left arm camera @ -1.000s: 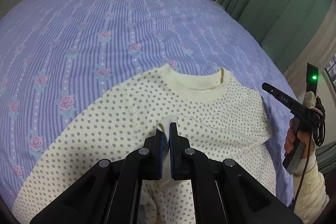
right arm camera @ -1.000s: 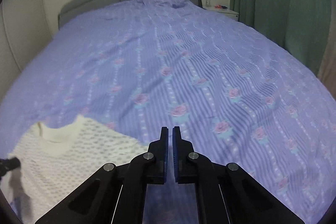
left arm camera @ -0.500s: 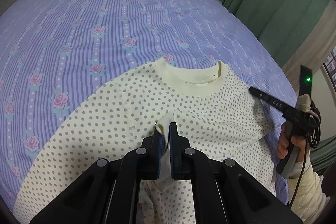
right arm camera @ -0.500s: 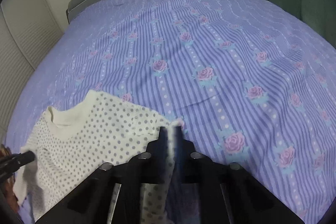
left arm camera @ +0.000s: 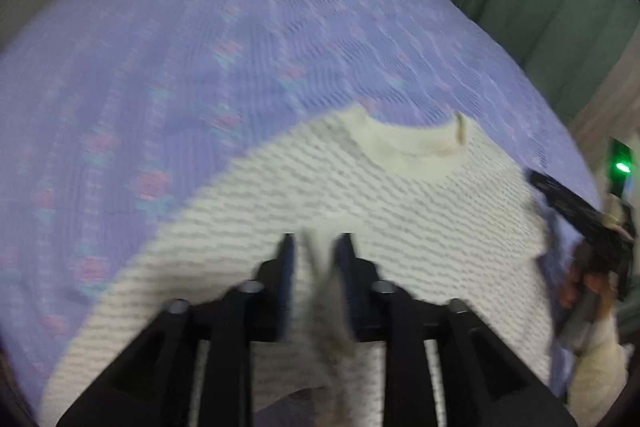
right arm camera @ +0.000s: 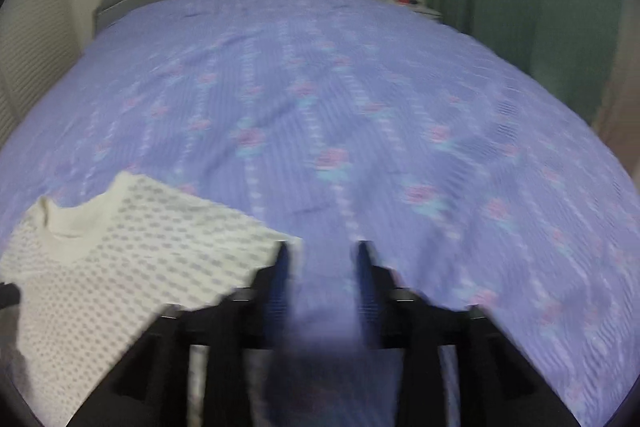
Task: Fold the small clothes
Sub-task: 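Open both grippers and lift them off the shirt, then grasp the other sleeve's cuff with the left gripper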
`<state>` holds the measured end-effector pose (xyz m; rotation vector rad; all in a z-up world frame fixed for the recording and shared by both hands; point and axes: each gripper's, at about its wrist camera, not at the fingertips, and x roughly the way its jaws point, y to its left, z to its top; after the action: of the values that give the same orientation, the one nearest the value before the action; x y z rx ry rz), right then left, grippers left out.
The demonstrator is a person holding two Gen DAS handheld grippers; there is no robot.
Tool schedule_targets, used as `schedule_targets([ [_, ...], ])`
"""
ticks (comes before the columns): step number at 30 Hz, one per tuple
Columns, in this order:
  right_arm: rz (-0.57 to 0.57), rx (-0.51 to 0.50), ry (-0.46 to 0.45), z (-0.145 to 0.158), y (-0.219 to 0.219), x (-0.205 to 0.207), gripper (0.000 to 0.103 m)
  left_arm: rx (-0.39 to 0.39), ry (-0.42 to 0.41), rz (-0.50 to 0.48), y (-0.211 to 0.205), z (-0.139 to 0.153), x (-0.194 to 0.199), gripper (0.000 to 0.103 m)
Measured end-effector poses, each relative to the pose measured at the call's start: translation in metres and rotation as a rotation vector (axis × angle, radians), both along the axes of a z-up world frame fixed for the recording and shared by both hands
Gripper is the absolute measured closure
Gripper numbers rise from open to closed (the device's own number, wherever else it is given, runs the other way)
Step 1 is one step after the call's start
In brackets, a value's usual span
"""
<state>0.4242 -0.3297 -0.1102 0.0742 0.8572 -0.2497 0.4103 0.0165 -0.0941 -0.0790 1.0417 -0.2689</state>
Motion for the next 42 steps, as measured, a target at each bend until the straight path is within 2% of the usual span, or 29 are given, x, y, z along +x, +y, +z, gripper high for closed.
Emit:
schedule_targets([
  [1,-0.027,-0.006,-0.014,0.006,-0.005,-0.008,0.058,0.044,-0.050,0.042,0.007,0.009,-0.006,0.048],
  [2,-0.042,-0.015,-0.027,0.011,-0.009,-0.015,0.058,0.064,-0.087,0.066,0.013,0.017,-0.012,0.044],
  [4,-0.066,-0.049,-0.030,0.024,-0.014,-0.029,0.057,0.096,-0.122,0.082,0.024,0.029,-0.025,0.044],
  [7,-0.018,-0.071,-0.039,0.044,-0.001,-0.054,0.057,0.110,-0.158,0.075,0.027,0.043,-0.058,0.040],
  [8,0.008,-0.077,-0.046,0.050,0.009,-0.060,0.055,0.108,-0.172,0.081,0.028,0.047,-0.070,0.035],
  [9,0.037,-0.079,-0.053,0.056,0.018,-0.069,0.048,0.110,-0.183,0.095,0.028,0.050,-0.080,0.034],
  [10,0.066,-0.079,-0.066,0.063,0.031,-0.078,0.042,0.115,-0.197,0.117,0.028,0.052,-0.094,0.033],
  [13,0.142,-0.092,-0.105,0.077,0.071,-0.104,0.037,0.126,-0.226,0.146,0.026,0.056,-0.130,0.033],
  [17,0.230,-0.138,-0.133,0.089,0.129,-0.131,0.036,0.124,-0.222,0.202,0.034,0.056,-0.162,0.033],
  [20,0.299,-0.112,-0.141,0.096,0.161,-0.148,0.035,0.164,-0.236,0.310,0.053,0.051,-0.190,0.033],
  [23,0.329,-0.096,-0.143,0.096,0.188,-0.161,0.035,0.145,-0.242,0.440,0.078,0.039,-0.215,0.033],
  [27,0.353,-0.044,-0.140,0.088,0.210,-0.173,0.035,0.116,-0.217,0.527,0.108,0.019,-0.241,0.033],
  [28,0.361,-0.029,-0.138,0.085,0.215,-0.175,0.035,0.102,-0.210,0.545,0.116,0.014,-0.248,0.033],
  [30,0.371,-0.014,-0.130,0.080,0.224,-0.179,0.035,0.026,-0.201,0.566,0.132,0.005,-0.259,0.033],
  [33,0.390,-0.010,-0.108,0.069,0.236,-0.178,0.035,-0.139,-0.172,0.565,0.156,-0.013,-0.269,0.034],
  [34,0.395,-0.009,-0.095,0.066,0.240,-0.177,0.035,-0.173,-0.164,0.580,0.162,-0.017,-0.270,0.034],
  [36,0.405,0.003,-0.082,0.062,0.244,-0.175,0.035,-0.227,-0.152,0.608,0.173,-0.023,-0.271,0.041],
  [39,0.417,0.017,-0.070,0.057,0.248,-0.173,0.035,-0.293,-0.135,0.640,0.184,-0.034,-0.269,0.045],
  [42,0.418,0.010,-0.060,0.052,0.250,-0.170,0.035,-0.383,-0.106,0.649,0.192,-0.048,-0.263,0.056],
])
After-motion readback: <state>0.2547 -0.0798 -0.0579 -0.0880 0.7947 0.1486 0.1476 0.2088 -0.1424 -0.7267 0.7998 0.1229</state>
